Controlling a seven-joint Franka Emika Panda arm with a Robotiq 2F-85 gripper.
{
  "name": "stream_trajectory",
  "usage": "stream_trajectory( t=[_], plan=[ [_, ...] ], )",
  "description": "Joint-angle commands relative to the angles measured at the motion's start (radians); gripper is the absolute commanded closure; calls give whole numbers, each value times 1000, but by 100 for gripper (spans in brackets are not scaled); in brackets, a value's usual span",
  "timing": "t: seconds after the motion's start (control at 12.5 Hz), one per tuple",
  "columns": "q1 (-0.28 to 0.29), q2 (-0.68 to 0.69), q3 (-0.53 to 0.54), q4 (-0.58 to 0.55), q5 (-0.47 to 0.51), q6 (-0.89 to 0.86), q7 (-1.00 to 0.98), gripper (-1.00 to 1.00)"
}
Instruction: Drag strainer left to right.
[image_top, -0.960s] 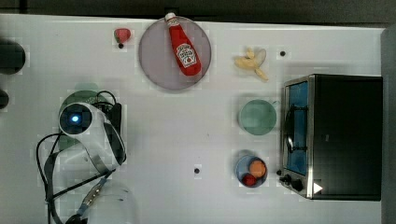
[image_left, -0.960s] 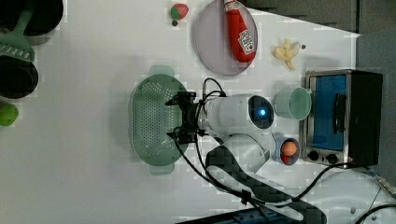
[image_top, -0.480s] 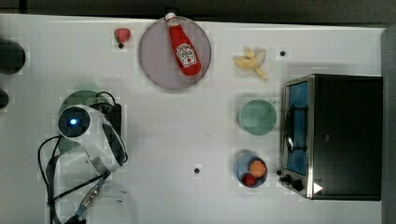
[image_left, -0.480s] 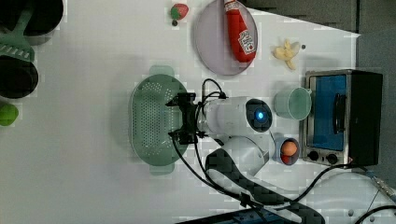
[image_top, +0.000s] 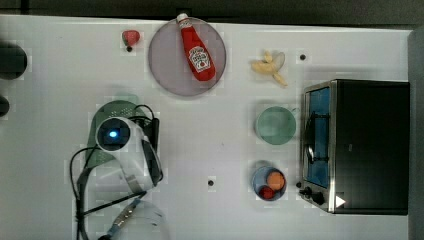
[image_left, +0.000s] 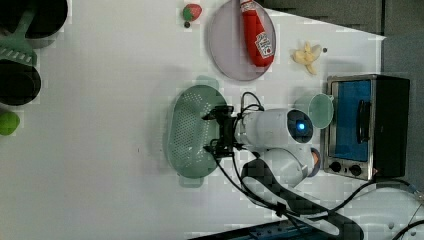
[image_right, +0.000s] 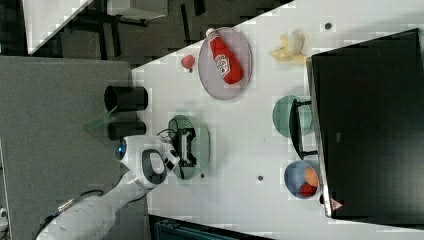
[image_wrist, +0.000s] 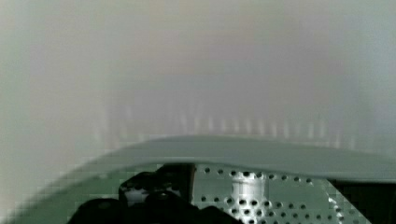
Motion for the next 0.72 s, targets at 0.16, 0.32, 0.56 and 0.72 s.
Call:
stream_trajectory(
  t=[0.16, 0.32, 0.56, 0.72],
  plan=[
    [-97, -34, -30, -20, -4, 8, -164, -100],
    [-126, -52, -47, -37, -4, 7, -225, -100],
    [-165, -73, -74, -66, -4, 9, -336, -100],
    [-190, -84, -100, -82, -4, 9, -410, -100]
  ],
)
